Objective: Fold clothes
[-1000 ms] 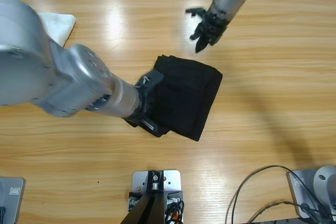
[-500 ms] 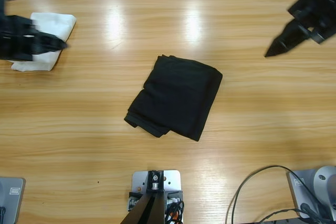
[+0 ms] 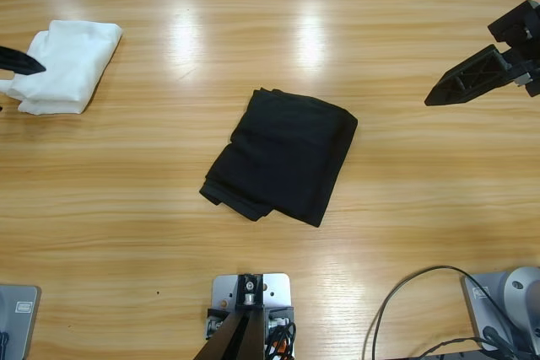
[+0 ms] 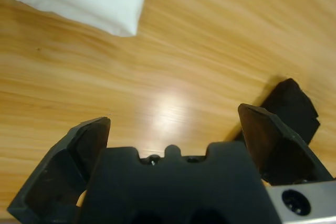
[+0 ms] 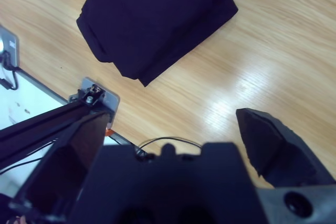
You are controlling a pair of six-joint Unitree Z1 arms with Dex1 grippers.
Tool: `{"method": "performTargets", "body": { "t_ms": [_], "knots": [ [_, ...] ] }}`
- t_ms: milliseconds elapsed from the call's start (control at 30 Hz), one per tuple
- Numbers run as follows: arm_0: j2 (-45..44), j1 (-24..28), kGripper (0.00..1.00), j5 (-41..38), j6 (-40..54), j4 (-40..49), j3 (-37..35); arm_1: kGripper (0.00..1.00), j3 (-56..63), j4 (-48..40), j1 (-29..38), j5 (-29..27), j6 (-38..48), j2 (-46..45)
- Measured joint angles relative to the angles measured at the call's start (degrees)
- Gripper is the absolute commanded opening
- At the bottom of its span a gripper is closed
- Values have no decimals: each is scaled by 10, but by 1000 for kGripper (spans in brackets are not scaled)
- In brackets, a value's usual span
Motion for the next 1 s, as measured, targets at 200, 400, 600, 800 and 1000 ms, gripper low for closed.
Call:
{"method": "performTargets", "body": {
  "t_ms": [200,400,600,800,1000],
  "knots": [
    [23,44,965,-7,-30,14,-18,1000,3,32,1,0,2,-27],
    [97,73,959,27,172,78,-128,1000,22,19,1,7,2,-29],
    [109,238,963,8,-78,97,-213,1000,26,-3,3,16,2,-13],
    [188,294,959,9,-393,108,-285,1000,26,-21,7,27,2,16],
    [305,297,1000,32,-457,127,-358,1000,26,-31,8,39,-7,48]
  ]
}}
